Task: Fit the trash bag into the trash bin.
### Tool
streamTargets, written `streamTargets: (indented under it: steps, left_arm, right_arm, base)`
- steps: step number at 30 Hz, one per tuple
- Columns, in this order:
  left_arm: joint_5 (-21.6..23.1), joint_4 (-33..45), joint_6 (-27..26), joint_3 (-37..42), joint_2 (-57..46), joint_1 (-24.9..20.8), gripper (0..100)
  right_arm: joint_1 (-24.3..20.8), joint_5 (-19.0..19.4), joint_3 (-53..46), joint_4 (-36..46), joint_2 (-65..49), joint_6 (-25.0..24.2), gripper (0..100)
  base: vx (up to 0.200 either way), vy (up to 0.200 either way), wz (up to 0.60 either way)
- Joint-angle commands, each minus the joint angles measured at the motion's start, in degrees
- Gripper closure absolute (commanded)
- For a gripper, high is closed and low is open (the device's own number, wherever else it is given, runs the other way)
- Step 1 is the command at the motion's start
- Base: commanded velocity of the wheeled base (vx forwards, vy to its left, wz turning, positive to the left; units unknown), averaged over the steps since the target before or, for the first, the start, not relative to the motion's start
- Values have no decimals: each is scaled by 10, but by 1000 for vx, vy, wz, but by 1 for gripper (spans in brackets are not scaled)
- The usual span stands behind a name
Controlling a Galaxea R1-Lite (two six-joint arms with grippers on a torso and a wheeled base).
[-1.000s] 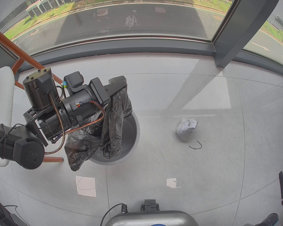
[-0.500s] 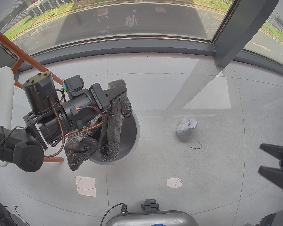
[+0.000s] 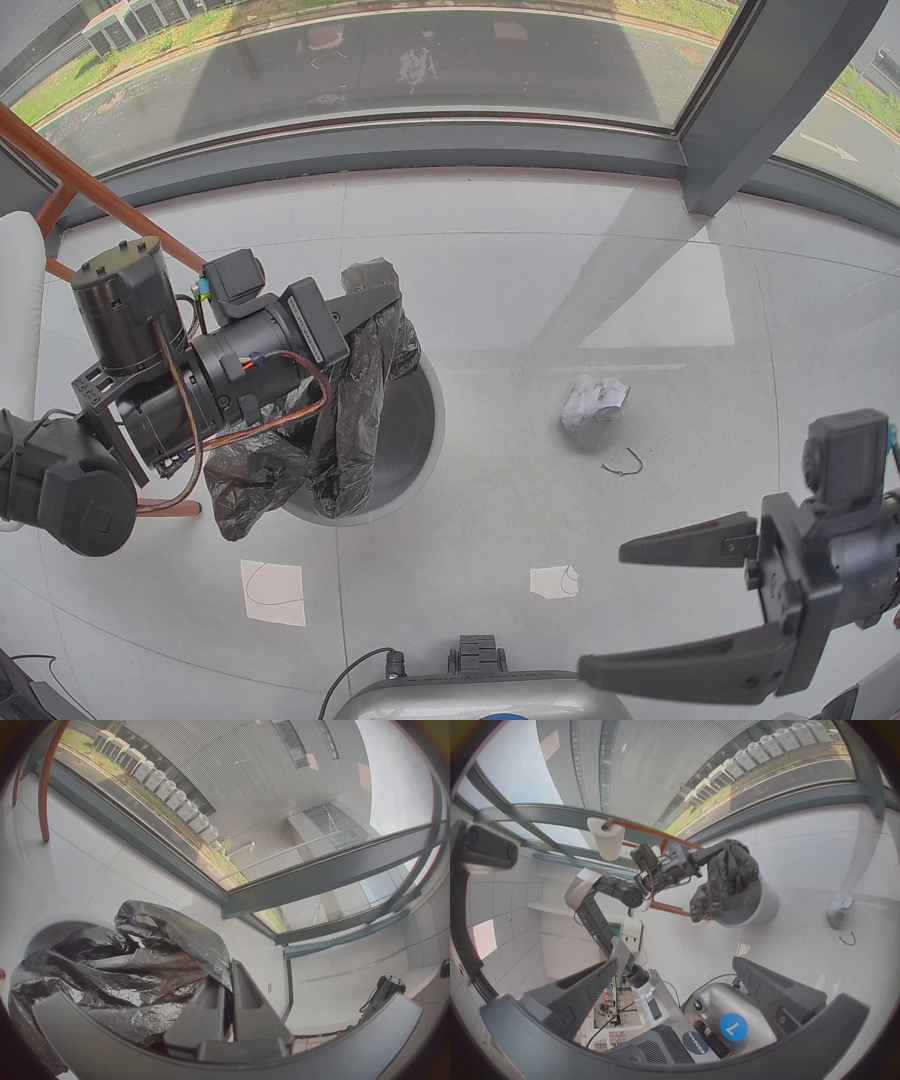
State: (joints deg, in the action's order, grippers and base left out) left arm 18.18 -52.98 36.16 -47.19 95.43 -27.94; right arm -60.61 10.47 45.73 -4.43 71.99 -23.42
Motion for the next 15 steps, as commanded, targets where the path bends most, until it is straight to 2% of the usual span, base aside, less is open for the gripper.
streamTargets:
  steps: [1,8,15]
  left_arm:
    - [2,0,-2,-4,5,-1,100]
    - [3,0,-11,-12,7,-7,100]
    - [2,1,-12,-12,6,-9,100]
  right_arm:
    - [-29,5,8,-1,35,0,0]
    - [-57,21,26,-1,80,0,0]
    - [-114,28,54,-1,126,-2,0]
  base:
    - [0,0,0]
    - [0,0,0]
    - [0,0,0]
